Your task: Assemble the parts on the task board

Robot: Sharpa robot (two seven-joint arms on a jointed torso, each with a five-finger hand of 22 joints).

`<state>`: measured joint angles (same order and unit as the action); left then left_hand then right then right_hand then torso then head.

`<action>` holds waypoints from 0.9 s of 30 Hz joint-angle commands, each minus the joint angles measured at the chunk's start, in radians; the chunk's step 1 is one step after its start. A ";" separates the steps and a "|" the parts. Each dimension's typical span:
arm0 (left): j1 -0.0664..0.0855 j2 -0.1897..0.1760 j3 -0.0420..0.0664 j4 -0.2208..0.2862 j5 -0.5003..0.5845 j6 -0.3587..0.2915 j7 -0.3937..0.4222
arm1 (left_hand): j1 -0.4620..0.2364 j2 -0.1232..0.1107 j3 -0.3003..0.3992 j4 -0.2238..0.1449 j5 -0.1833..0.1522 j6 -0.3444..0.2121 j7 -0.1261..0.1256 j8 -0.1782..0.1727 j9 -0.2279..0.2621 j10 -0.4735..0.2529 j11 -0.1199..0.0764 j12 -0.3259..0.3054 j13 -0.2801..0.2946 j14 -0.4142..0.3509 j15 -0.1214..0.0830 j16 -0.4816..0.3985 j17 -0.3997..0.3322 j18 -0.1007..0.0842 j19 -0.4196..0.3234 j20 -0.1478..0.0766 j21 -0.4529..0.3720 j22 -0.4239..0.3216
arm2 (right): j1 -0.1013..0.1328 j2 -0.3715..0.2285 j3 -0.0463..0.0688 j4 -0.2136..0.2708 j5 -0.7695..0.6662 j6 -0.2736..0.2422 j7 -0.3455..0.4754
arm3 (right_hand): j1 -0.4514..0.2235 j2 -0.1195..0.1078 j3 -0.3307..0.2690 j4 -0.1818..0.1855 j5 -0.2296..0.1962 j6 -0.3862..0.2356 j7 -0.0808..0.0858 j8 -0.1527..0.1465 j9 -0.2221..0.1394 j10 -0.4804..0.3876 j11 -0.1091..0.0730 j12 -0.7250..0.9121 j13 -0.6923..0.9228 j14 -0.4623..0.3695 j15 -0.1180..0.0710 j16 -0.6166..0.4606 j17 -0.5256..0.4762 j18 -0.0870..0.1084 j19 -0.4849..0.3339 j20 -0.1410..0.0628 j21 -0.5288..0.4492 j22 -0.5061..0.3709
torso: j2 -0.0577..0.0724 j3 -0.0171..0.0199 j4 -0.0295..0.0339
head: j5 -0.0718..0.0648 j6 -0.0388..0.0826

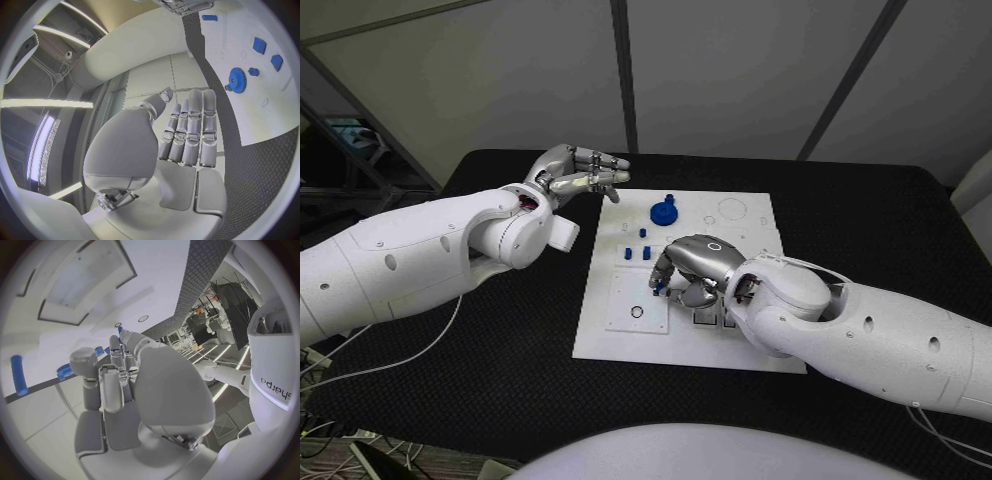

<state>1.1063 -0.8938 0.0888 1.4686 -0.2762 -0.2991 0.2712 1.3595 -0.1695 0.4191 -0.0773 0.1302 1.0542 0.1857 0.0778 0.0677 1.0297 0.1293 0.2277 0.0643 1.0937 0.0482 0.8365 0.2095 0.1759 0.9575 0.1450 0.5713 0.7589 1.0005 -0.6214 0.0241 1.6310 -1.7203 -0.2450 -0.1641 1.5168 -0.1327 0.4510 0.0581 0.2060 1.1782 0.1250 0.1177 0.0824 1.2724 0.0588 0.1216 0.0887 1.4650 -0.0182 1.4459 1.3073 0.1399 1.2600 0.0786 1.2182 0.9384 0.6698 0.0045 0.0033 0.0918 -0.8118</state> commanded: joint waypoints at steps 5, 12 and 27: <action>0.001 0.001 0.001 0.000 0.004 0.013 0.015 | -0.001 0.009 0.001 -0.006 -0.004 0.005 0.005 -0.001 -0.001 -0.006 -0.001 0.005 -0.001 0.005 -0.001 -0.006 -0.001 0.005 0.006 0.002 -0.003 -0.002 | 0.002 0.005 -0.002 -0.005 0.001 0.028 0.010 | -0.013 -0.001 0.002 -0.006 0.003 0.006 0.004 -0.002 0.001 0.007 -0.002 -0.004 0.001 0.065 -0.004 0.005 0.049 -0.019 0.003 0.002 0.002 0.000 | 0.000 -0.0005 -0.0005 | 0.003 -0.005; 0.001 0.001 0.001 0.001 0.004 0.014 0.015 | -0.001 0.009 0.001 -0.006 -0.004 0.005 0.005 -0.001 -0.001 -0.006 -0.001 0.005 -0.001 0.005 -0.001 -0.006 -0.001 0.005 0.006 0.002 -0.003 -0.002 | 0.002 0.013 -0.003 -0.016 -0.018 0.017 -0.002 | -0.014 0.000 0.002 -0.006 0.003 0.006 0.004 -0.002 0.001 0.007 -0.002 -0.005 0.001 0.066 -0.004 0.005 0.050 -0.019 0.002 0.002 0.002 -0.001 | -0.001 -0.0001 0.0000 | 0.004 -0.006; 0.001 0.003 0.001 -0.001 0.004 0.020 0.011 | -0.003 0.010 0.000 -0.005 -0.004 0.005 0.005 -0.002 -0.002 -0.007 0.000 0.006 -0.001 0.005 0.000 -0.008 -0.002 0.004 0.005 0.002 -0.005 -0.002 | 0.001 0.031 -0.003 -0.028 -0.037 0.024 -0.009 | -0.014 0.000 0.002 -0.007 0.003 0.006 0.004 -0.002 0.001 0.007 -0.002 -0.005 0.001 0.066 -0.004 0.007 0.053 -0.019 0.002 0.002 0.002 0.000 | 0.000 -0.0001 -0.0004 | 0.005 -0.008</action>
<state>1.1063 -0.8923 0.0888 1.4671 -0.2754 -0.2929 0.2711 1.3595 -0.1695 0.4191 -0.0773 0.1302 1.0541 0.1856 0.0778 0.0677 1.0298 0.1292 0.2277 0.0643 1.0936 0.0483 0.8316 0.2084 0.1759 0.9575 0.1450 0.5714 0.7578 1.0007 -0.5928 0.0213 1.6024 -1.7438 -0.2303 -0.1717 1.5063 -0.1358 0.4543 0.0548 0.2060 1.1805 0.1273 0.1121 0.0824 1.2725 0.0588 0.1184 0.0890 1.4651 -0.0181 1.4459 1.3078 0.1399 1.2600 0.0786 1.2182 0.9385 0.6692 0.0043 0.0028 0.0966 -0.8197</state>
